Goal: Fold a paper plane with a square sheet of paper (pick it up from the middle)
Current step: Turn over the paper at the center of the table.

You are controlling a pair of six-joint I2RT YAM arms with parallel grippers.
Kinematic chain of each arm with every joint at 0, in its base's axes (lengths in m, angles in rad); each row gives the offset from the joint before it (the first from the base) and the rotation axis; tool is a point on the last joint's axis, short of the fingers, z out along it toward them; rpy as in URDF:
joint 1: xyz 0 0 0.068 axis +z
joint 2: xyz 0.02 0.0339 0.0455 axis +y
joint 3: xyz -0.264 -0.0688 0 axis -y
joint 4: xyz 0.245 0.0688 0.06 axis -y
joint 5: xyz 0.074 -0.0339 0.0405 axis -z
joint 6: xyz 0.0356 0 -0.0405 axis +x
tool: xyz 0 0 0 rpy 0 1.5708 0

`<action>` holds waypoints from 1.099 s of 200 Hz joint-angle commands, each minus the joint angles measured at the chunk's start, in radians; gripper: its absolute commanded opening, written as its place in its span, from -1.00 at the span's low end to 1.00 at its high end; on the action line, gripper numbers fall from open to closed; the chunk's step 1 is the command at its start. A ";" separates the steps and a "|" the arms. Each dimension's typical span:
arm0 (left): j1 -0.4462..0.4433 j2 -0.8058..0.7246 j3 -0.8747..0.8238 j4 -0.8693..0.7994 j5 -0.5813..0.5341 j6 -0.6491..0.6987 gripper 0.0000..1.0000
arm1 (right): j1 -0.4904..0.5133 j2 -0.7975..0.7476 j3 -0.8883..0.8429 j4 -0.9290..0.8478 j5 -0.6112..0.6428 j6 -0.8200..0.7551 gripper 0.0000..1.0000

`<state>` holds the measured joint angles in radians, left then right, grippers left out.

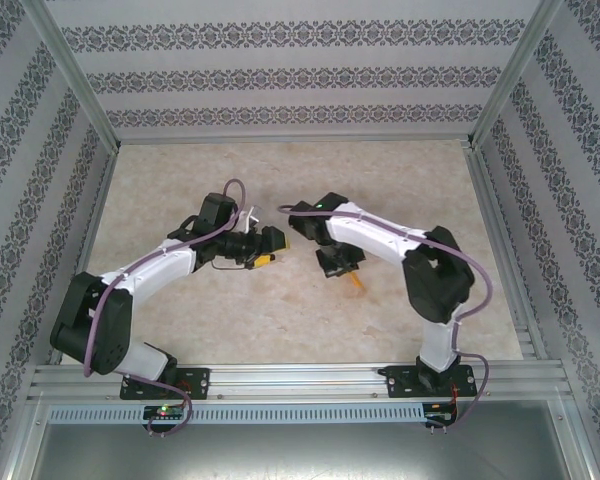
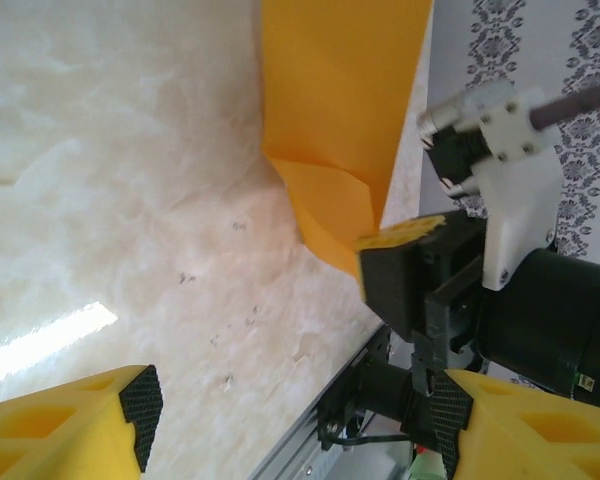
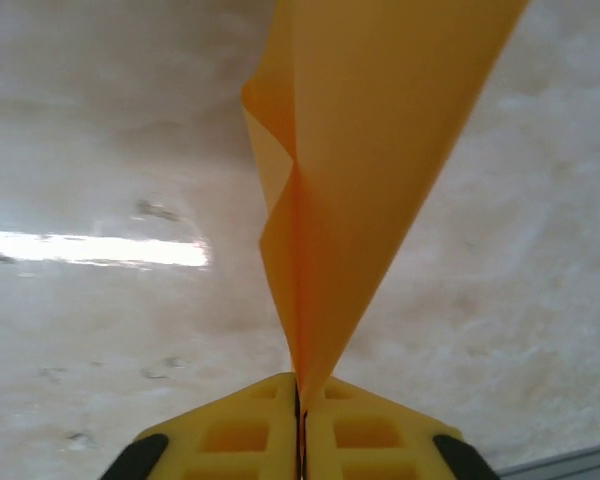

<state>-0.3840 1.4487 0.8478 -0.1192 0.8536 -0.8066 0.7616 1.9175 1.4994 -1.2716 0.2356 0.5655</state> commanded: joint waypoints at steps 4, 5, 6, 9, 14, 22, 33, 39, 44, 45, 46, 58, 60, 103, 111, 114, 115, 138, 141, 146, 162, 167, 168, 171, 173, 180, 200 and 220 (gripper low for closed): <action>0.012 -0.057 -0.030 -0.062 0.024 0.039 0.48 | 0.039 0.072 0.074 0.013 -0.075 -0.022 -0.67; 0.011 -0.058 -0.030 -0.063 0.022 0.040 0.48 | 0.040 0.074 0.076 0.014 -0.078 -0.022 -0.66; 0.012 -0.061 -0.030 -0.069 0.021 0.042 0.48 | 0.040 0.077 0.078 0.015 -0.081 -0.022 -0.65; 0.014 -0.066 -0.030 -0.085 0.017 0.045 0.48 | 0.044 0.085 0.084 0.025 -0.089 -0.023 -0.63; 0.014 -0.080 -0.031 -0.111 0.008 0.058 0.48 | 0.049 0.096 0.093 0.038 -0.109 -0.025 -0.60; 0.015 -0.107 -0.037 -0.159 -0.004 0.074 0.48 | 0.056 0.110 0.102 0.067 -0.142 -0.026 -0.57; 0.023 -0.148 -0.051 -0.209 -0.018 0.086 0.49 | 0.066 0.125 0.117 0.100 -0.177 -0.026 -0.53; 0.031 -0.169 -0.061 -0.227 -0.020 0.089 0.49 | 0.068 0.129 0.119 0.124 -0.205 -0.027 -0.52; 0.039 -0.186 -0.068 -0.243 -0.021 0.092 0.49 | 0.070 0.132 0.121 0.145 -0.213 -0.025 -0.52; 0.039 -0.189 -0.070 -0.245 -0.021 0.093 0.49 | 0.071 0.133 0.122 0.149 -0.214 -0.024 -0.52; 0.041 -0.192 -0.071 -0.247 -0.022 0.093 0.49 | 0.072 0.132 0.122 0.151 -0.217 -0.024 -0.52; 0.056 -0.227 -0.089 -0.275 -0.026 0.098 0.49 | 0.073 0.146 0.125 0.182 -0.244 -0.024 -0.52; 0.058 -0.230 -0.091 -0.277 -0.026 0.098 0.49 | 0.073 0.149 0.125 0.185 -0.244 -0.024 -0.52; 0.075 -0.223 -0.100 -0.273 -0.003 0.108 0.50 | 0.059 0.171 0.098 0.316 -0.358 -0.023 -0.33; 0.075 -0.216 -0.093 -0.273 -0.003 0.112 0.50 | 0.056 0.168 0.087 0.339 -0.381 -0.024 -0.29; 0.075 -0.214 -0.091 -0.273 -0.003 0.114 0.50 | 0.053 0.163 0.081 0.354 -0.395 -0.024 -0.29; 0.075 -0.212 -0.090 -0.273 -0.002 0.114 0.50 | 0.053 0.161 0.077 0.358 -0.400 -0.023 -0.28; 0.075 -0.172 -0.070 -0.262 0.006 0.122 0.49 | 0.027 0.103 0.017 0.442 -0.458 -0.013 -0.25; 0.076 -0.165 -0.067 -0.260 0.008 0.121 0.49 | 0.024 0.092 0.008 0.453 -0.465 -0.012 -0.25; 0.075 -0.153 -0.060 -0.252 0.013 0.118 0.49 | 0.018 0.073 -0.007 0.472 -0.474 -0.012 -0.24; 0.076 -0.113 -0.038 -0.219 0.023 0.108 0.47 | -0.011 0.003 -0.064 0.513 -0.493 -0.010 -0.23; 0.075 -0.102 -0.028 -0.213 0.021 0.107 0.46 | -0.021 -0.018 -0.083 0.523 -0.497 -0.010 -0.22; 0.075 -0.099 -0.026 -0.212 0.021 0.107 0.46 | -0.023 -0.022 -0.088 0.525 -0.498 -0.009 -0.22; 0.073 -0.091 -0.020 -0.208 0.021 0.105 0.45 | -0.029 -0.041 -0.102 0.530 -0.499 -0.010 -0.22; 0.074 -0.087 -0.015 -0.204 0.021 0.105 0.45 | -0.034 -0.053 -0.108 0.533 -0.500 -0.009 -0.22; 0.072 -0.070 0.001 -0.191 0.022 0.101 0.43 | -0.050 -0.094 -0.144 0.550 -0.506 -0.010 -0.21; 0.059 -0.010 0.061 -0.178 0.010 0.101 0.35 | -0.097 -0.192 -0.215 0.570 -0.523 -0.015 -0.15; 0.028 0.065 0.130 -0.176 -0.006 0.112 0.26 | -0.153 -0.252 -0.272 0.555 -0.525 -0.037 -0.13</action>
<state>-0.3260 1.4475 0.8906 -0.3428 0.8558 -0.7143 0.6571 1.7271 1.2903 -0.7345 -0.2607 0.5488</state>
